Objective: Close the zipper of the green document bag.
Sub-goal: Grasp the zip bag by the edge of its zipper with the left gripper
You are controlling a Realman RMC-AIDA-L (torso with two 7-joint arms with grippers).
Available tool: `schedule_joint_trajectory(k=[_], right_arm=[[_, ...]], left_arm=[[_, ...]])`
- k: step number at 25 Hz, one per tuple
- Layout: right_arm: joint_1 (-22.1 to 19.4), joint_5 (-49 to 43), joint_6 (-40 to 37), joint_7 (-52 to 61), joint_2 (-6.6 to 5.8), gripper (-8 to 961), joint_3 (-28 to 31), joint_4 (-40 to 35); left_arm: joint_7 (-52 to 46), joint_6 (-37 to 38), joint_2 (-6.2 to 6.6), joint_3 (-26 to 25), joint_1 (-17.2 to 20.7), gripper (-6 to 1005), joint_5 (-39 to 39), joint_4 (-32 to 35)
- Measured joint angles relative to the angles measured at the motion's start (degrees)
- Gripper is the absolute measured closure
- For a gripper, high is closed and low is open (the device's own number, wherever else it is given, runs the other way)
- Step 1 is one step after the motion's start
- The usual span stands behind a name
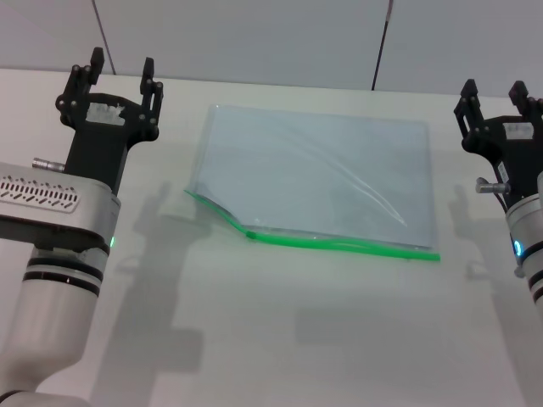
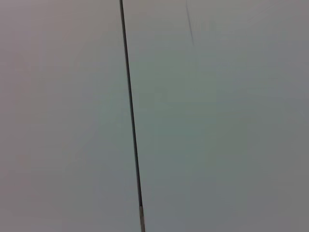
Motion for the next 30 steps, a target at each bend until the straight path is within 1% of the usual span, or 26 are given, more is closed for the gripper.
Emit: schedule_joint_trajectory(k=[25, 27, 30], right_arm=[[0.0, 0.08, -0.46, -0.15, -0.01, 299, 0.0, 0.01], [0.0, 0.08, -0.53, -0.19, -0.01, 299, 0.0, 0.0], [-0.07, 0.08, -0.58, -0.25, -0.03, 299, 0.0, 0.01]], left_arm=[[0.49, 0.0, 0.05, 0.0, 0.42, 415, 0.0, 0.0], [1.7, 0.04, 0.07, 0.03, 0.68, 415, 0.0, 0.15], [7.27, 0.05, 0.08, 0.29, 1.53, 415, 0.0, 1.02]])
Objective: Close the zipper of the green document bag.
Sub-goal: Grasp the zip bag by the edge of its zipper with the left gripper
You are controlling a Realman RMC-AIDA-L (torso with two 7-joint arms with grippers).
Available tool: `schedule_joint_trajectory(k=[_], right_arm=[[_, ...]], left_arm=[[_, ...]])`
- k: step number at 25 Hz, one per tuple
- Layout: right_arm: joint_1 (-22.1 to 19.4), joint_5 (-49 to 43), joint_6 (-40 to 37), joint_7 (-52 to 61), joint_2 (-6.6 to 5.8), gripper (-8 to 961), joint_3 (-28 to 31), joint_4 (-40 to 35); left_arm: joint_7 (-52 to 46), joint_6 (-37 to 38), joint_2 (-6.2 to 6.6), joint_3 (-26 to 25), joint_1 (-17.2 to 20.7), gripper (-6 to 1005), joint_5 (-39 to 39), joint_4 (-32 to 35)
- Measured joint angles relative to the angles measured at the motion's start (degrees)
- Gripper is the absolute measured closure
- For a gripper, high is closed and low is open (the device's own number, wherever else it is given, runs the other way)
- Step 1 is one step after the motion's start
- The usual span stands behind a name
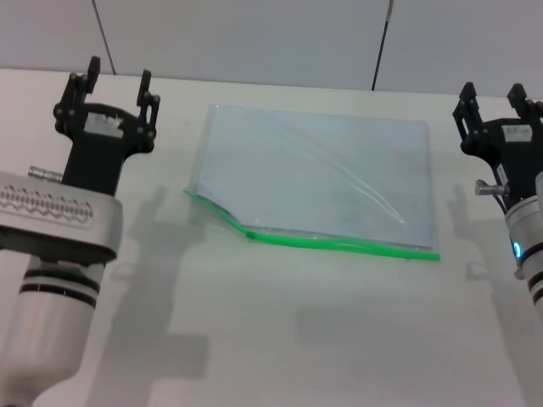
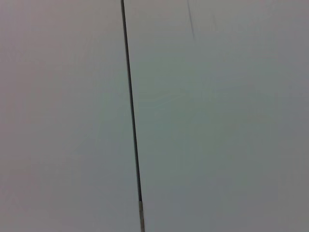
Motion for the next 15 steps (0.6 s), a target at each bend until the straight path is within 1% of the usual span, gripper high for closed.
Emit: schedule_joint_trajectory(k=[4, 7, 11, 15], right_arm=[[-0.24, 0.0, -0.04, -0.03, -0.06, 299, 0.0, 0.12], [-0.54, 0.0, -0.04, -0.03, -0.07, 299, 0.0, 0.52], [-0.62, 0.0, -0.03, 0.2, -0.07, 299, 0.0, 0.66], [-0.63, 0.01, -0.04, 0.24, -0.07, 299, 0.05, 0.69]], left_arm=[[7.81, -0.09, 0.34, -0.2, 2.11, 416, -0.5, 2.26], [16.02, -0.63, 0.5, -0.25, 3.16, 416, -2.54, 3.92], [28.67, -5.12, 0.43, -0.04, 4.55, 416, -5.64, 6.66], [36.44, -6.68, 0.46, 0.34, 4.75, 416, -6.61, 8.31]])
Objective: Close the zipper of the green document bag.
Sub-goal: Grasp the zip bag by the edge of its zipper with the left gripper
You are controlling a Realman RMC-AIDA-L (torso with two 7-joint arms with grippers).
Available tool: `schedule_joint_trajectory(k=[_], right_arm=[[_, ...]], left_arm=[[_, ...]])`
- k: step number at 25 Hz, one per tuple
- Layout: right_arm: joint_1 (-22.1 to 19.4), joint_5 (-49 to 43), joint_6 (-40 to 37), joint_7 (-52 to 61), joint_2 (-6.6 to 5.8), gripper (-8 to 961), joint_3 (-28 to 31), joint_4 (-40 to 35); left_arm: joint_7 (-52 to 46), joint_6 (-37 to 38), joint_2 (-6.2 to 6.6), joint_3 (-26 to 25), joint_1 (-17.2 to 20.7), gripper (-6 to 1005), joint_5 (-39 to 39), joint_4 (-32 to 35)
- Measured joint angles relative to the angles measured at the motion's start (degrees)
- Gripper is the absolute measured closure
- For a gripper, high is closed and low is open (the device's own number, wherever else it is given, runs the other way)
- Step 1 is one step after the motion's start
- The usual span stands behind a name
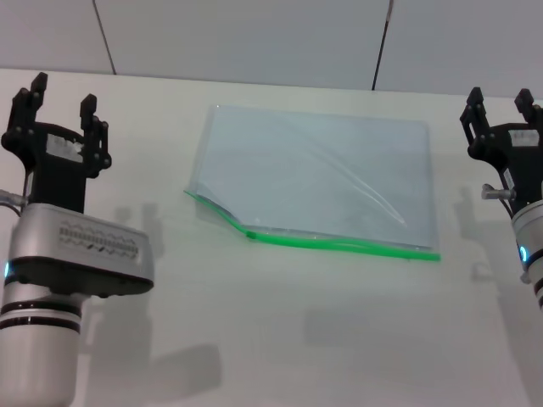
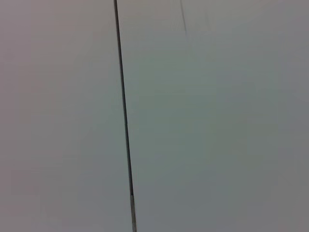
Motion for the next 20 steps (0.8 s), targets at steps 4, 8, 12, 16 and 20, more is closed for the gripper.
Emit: schedule_joint_trajectory(k=[4, 8, 12, 16, 20], right_arm=[[0.0, 0.0, 0.0, 0.02, -0.06, 299, 0.04, 0.01], [0.0, 0.0, -0.03, 0.04, -0.08, 299, 0.04, 0.01], [0.0, 0.0, -0.08, 0.02, -0.1, 300, 0.04, 0.0], [0.0, 0.0, -0.15, -0.1, -0.16, 300, 0.04, 0.0], [-0.05, 0.0, -0.18, -0.19, -0.17, 300, 0.04, 0.18]], left_arm=[[3.87, 3.01, 0.33, 0.13, -0.18, 416, -0.88, 1.56], [7.45, 8.98, 0.83, 0.17, -0.52, 417, -4.25, 3.02], [12.48, 14.42, 1.44, 0.12, -1.25, 417, -8.96, 5.43], [18.31, 17.69, 2.79, 0.15, -1.6, 417, -12.06, 9.88], [23.93, 20.06, 3.36, 0.17, -1.72, 417, -13.76, 11.78]])
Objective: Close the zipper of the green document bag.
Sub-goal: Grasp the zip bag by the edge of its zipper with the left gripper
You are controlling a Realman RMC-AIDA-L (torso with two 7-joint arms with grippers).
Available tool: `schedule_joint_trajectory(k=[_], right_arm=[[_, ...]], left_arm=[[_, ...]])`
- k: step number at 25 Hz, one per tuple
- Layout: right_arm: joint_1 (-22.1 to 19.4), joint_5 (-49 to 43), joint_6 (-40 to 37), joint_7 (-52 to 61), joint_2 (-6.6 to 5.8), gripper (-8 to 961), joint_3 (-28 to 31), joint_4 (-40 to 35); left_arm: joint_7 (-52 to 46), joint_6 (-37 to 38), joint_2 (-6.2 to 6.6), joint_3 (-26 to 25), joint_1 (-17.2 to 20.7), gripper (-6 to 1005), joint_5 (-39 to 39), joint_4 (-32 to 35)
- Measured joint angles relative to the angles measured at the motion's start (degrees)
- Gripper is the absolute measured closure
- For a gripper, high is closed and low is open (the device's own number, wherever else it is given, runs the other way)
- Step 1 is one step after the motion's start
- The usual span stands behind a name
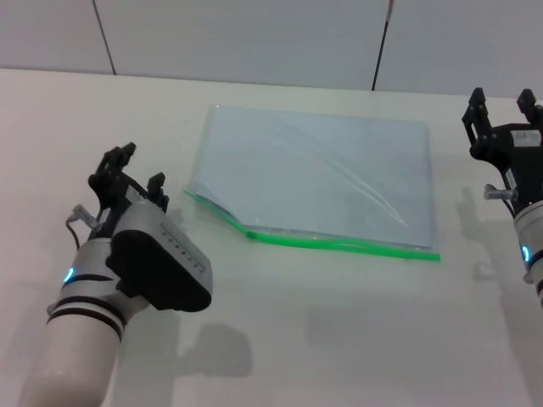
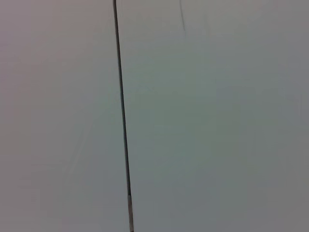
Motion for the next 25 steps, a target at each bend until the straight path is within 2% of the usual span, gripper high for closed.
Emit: schedule_joint_trajectory(k=[13, 19, 25], right_arm=[[-0.54, 0.0, 0.0, 0.15, 0.0, 300, 0.0, 0.54], [-0.57, 0.0, 0.0, 0.25, 0.0, 300, 0.0, 0.53], [-0.57, 0.0, 0.0, 0.27, 0.0, 300, 0.0, 0.53]], left_arm=[[4.35, 2.13, 0.34, 0.0, 0.05, 418, -2.53, 1.04], [3.89, 5.97, 0.4, -0.47, -0.01, 418, -3.62, 0.87], [4.04, 6.52, 0.41, -0.49, -0.84, 418, -4.77, 0.58]])
